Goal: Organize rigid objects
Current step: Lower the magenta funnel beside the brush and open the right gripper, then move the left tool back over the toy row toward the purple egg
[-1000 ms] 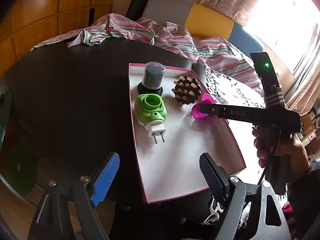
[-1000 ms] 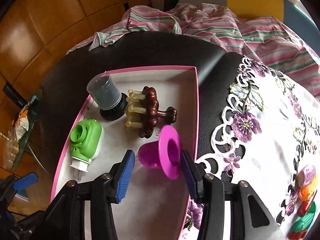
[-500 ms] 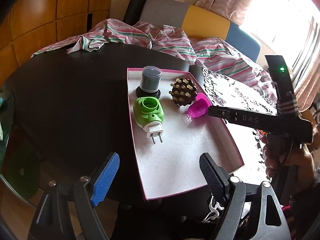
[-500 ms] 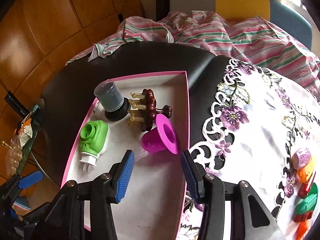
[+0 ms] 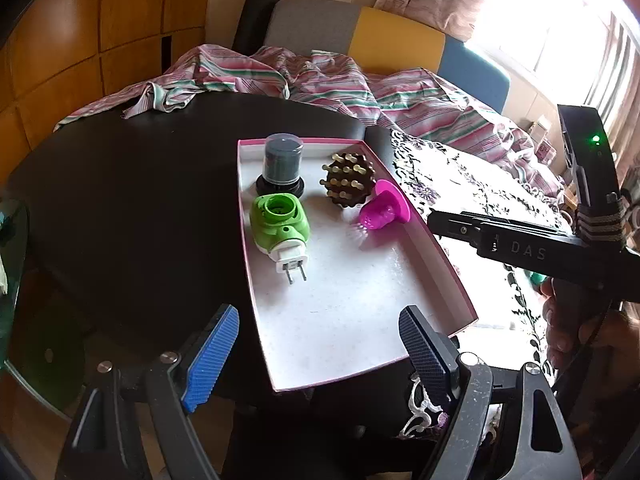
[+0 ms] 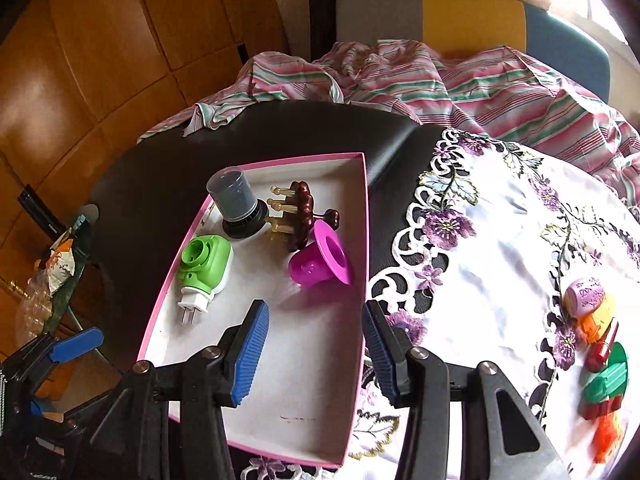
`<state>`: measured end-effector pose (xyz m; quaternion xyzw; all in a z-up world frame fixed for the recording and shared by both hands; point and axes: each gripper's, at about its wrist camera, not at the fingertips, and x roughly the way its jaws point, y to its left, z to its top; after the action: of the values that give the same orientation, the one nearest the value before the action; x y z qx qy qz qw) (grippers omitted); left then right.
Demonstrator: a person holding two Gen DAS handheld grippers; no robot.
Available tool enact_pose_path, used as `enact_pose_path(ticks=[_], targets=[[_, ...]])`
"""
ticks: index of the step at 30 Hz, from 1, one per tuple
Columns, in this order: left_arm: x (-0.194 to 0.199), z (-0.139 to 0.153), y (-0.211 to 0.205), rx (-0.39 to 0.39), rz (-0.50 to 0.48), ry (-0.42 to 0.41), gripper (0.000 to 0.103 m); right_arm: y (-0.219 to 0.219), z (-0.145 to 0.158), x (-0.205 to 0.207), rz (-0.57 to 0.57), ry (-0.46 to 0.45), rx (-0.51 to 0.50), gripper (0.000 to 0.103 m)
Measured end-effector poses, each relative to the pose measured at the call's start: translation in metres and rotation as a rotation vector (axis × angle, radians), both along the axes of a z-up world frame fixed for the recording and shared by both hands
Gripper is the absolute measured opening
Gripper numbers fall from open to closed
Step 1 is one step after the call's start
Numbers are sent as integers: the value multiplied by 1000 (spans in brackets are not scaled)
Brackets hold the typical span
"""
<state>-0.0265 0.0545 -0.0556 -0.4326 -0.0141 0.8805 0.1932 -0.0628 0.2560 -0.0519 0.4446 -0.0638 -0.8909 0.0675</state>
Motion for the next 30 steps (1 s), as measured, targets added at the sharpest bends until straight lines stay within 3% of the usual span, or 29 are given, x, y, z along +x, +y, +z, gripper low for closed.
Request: enact_pose_path(ticks=[15, 23, 30], targets=[[9, 9, 29, -35, -75, 31, 83, 59, 15, 23, -114, 30, 13, 49], [12, 13, 48, -48, -124, 44, 83, 118, 15, 38, -236, 21, 55, 49], [13, 16, 69, -64, -172, 55, 83, 186, 8, 53, -409, 5, 82, 49]])
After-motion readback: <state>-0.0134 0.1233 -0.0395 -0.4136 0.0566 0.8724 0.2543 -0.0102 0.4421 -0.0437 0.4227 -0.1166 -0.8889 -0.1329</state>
